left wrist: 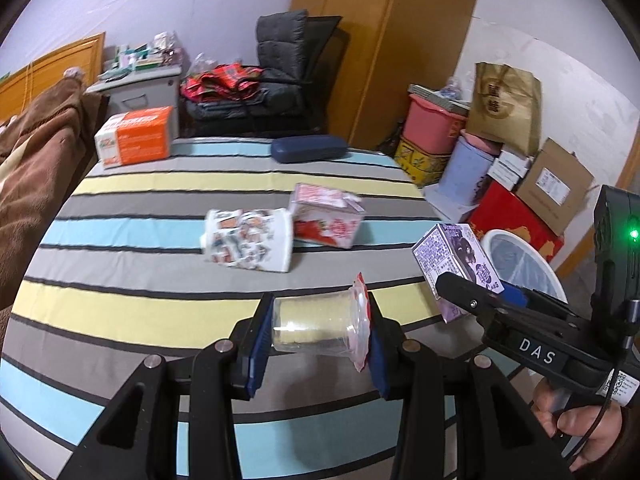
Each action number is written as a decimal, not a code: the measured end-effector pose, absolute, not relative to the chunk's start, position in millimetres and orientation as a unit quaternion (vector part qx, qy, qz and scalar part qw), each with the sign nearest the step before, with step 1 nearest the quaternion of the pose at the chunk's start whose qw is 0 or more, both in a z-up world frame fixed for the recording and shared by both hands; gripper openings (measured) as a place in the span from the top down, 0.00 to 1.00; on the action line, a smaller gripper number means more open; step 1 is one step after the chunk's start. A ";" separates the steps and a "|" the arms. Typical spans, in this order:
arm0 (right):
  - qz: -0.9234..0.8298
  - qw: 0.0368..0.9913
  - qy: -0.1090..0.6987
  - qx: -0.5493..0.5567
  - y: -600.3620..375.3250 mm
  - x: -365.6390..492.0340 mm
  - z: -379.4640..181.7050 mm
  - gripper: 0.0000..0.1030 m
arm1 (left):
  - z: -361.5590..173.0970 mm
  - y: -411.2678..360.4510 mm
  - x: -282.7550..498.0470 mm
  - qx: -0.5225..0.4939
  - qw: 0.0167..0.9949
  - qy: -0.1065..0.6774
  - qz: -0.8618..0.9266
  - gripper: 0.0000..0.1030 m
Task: Collect trash
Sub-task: 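Carry plastic cup and purple carton toward the wastebasket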
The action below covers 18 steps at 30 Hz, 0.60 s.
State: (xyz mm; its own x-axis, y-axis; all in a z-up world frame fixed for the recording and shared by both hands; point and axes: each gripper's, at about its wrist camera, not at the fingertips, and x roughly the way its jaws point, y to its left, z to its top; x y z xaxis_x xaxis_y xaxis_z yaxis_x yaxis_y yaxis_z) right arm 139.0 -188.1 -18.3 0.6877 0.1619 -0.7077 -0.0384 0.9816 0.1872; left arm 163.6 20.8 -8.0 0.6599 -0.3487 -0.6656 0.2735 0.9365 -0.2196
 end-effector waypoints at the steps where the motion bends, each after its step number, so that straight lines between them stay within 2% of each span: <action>1: 0.051 0.917 0.389 0.079 -192.2 137.3 -16.9 0.44 | -6.8 15.9 162.1 -0.049 0.910 0.374 -0.173 0.58; 18: -0.022 0.927 0.359 0.109 -274.5 102.8 -3.6 0.44 | 15.6 -79.2 151.5 -0.005 0.902 0.351 -0.251 0.58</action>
